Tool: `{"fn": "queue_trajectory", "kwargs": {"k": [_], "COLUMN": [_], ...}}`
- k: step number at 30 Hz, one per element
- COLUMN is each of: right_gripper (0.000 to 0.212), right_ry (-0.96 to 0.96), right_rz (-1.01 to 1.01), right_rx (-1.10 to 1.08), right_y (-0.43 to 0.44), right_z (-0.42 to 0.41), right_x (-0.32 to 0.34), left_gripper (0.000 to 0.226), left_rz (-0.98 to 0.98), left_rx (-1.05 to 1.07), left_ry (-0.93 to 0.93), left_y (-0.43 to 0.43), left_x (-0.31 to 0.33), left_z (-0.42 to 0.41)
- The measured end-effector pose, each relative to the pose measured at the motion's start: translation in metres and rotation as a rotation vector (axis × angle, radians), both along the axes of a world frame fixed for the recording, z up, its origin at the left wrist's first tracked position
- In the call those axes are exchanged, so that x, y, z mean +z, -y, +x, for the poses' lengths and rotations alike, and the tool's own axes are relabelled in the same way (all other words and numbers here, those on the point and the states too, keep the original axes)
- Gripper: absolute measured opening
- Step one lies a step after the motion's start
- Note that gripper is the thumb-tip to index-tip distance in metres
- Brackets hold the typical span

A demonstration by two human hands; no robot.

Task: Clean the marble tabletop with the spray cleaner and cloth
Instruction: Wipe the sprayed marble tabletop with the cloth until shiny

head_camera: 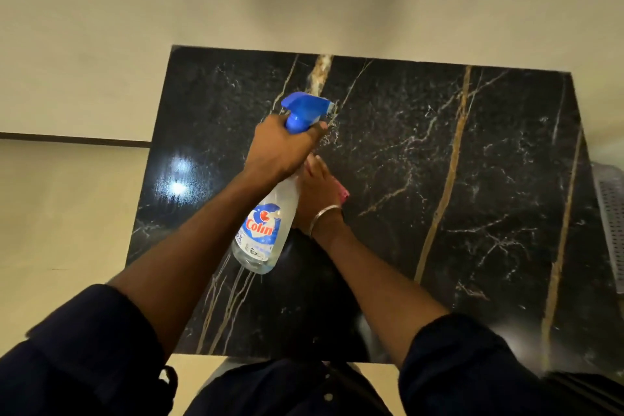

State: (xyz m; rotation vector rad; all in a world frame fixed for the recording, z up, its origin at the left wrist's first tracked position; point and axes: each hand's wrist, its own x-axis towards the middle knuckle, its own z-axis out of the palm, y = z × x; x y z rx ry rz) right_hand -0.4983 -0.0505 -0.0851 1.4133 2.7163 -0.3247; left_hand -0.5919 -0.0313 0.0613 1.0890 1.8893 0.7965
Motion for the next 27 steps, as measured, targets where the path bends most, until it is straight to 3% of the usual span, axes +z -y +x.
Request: {"fn": "queue_trajectory", "kwargs": {"k": [2,4,6,9,11,13,15,18,20,24,27], "right_gripper": [0.067,0.052,0.040,0.034,0.033,0.040,0.055,0.066,0.064,0.085,0.071], "right_ry": [-0.057,-0.422,-0.934,-1.594,-1.833,-2.004,-2.078,-1.965,-1.899,-1.916,-1.883], "right_rz": [0.016,-0.094,-0.363,-0.980,-1.115,-1.177,-1.240,-1.211,-1.190,-1.122,-1.022], "right_rx": [0.086,0.008,-0.260,-0.915,-1.241,-1.297,-1.195,-1.077,-1.093,-1.171,-1.274], "right_y": [0.012,0.024,0.031,0.025,0.019,0.014,0.009,0.004,0.003,-0.004,-0.013], "right_z": [0.011,0.026,0.041,0.065,0.091,0.117,0.138,0.160,0.177,0.218,0.260], "right_x": [-0.008,0.004,0.022,0.053,0.062,0.072,0.080,0.092,0.099,0.105,0.109], "left_gripper": [0.031,0.033,0.032,0.028,0.023,0.021,0.023,0.027,0.027,0.027,0.025], "left_rz": [0.035,0.069,0.103,0.160,0.200,0.233,0.242,0.261,0.294,0.330,0.366], "left_rx": [-0.013,-0.014,-0.008,-0.024,-0.028,-0.039,-0.061,-0.088,-0.116,-0.177,-0.209], "left_ry": [0.025,0.040,0.042,0.071,0.082,0.081,0.095,0.117,0.107,0.098,0.127], "left_y": [-0.004,-0.006,-0.006,-0.004,-0.004,-0.003,-0.003,-0.004,-0.005,-0.010,-0.019], "left_x": [0.004,0.009,0.012,0.018,0.020,0.025,0.028,0.034,0.039,0.047,0.052], "left_z": [-0.005,-0.006,-0.004,0.001,0.004,0.011,0.019,0.031,0.044,0.080,0.119]}}
